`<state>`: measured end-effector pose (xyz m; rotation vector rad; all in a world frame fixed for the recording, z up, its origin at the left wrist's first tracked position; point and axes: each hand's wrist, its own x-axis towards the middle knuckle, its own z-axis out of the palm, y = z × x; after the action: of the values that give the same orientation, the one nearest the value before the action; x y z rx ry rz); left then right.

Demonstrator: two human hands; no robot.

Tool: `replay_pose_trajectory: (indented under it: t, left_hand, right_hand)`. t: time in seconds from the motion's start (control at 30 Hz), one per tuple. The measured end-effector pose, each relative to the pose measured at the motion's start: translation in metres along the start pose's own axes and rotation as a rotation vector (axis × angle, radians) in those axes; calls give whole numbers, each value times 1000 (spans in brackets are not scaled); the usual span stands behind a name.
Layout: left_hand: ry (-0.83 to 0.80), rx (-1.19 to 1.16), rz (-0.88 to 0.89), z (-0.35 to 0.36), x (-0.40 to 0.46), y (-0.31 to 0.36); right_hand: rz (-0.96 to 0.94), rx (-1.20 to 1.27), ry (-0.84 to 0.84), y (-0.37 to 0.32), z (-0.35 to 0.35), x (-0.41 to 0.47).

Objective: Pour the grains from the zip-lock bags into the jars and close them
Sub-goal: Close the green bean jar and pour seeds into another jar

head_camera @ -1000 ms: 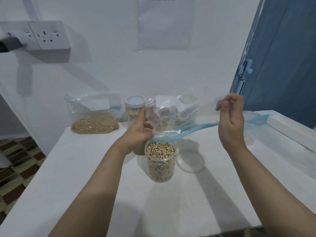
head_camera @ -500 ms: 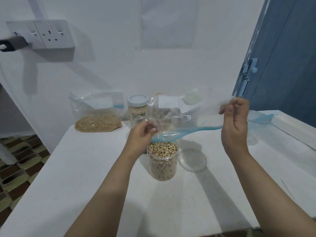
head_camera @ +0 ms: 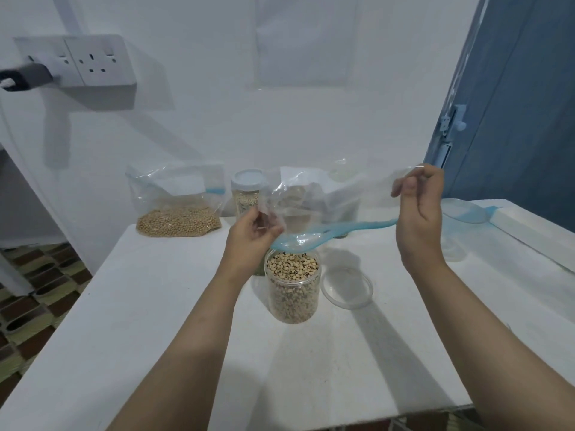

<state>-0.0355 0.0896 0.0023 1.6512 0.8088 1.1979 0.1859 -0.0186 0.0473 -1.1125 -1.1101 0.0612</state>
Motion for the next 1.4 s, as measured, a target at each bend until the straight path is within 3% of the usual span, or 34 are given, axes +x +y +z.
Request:
replay_pose_trajectory:
  t: [0.27, 0.37, 0.57, 0.7, 0.77, 0.83, 0.9, 1.0, 1.07, 1.23, 1.4]
  left_hand:
    - [73, -84, -53, -13, -3, -2]
    - [124, -358, -159, -26, -3, -1]
    - [73, -871, -244, -42, 5, 7]
    - [-53, -1195, -218, -45, 12, 12]
    - [-160, -1301, -221, -44, 15, 13]
    - [-200, -1245, -235, -36, 16, 22]
    - [-203, -1039, -209, -20, 16, 35]
    - [-12, -537, -144, 13, 13, 58]
    - [47, -350, -97, 35, 13, 68]
    - [79, -313, -47, 95, 16, 74]
    - [-51, -346, -59, 169, 0, 76]
  right_hand:
    - [70, -14, 17, -5, -2, 5]
    - [159, -10, 10, -14, 2, 5]
    - [246, 113, -88, -66, 12, 15]
    - [131, 319, -250, -109, 15, 8]
    - [6, 264, -275, -125, 12, 4]
    - [-160, 68, -179, -135, 9, -2]
    - [-287, -154, -14, -138, 6, -8]
    - [-360, -519, 258, -133, -10, -11]
    - [-365, -743, 387, -126, -29, -10]
    - [-229, -847, 518, -115, -91, -12]
    - [-57, -826, 523, -93, -152, -14]
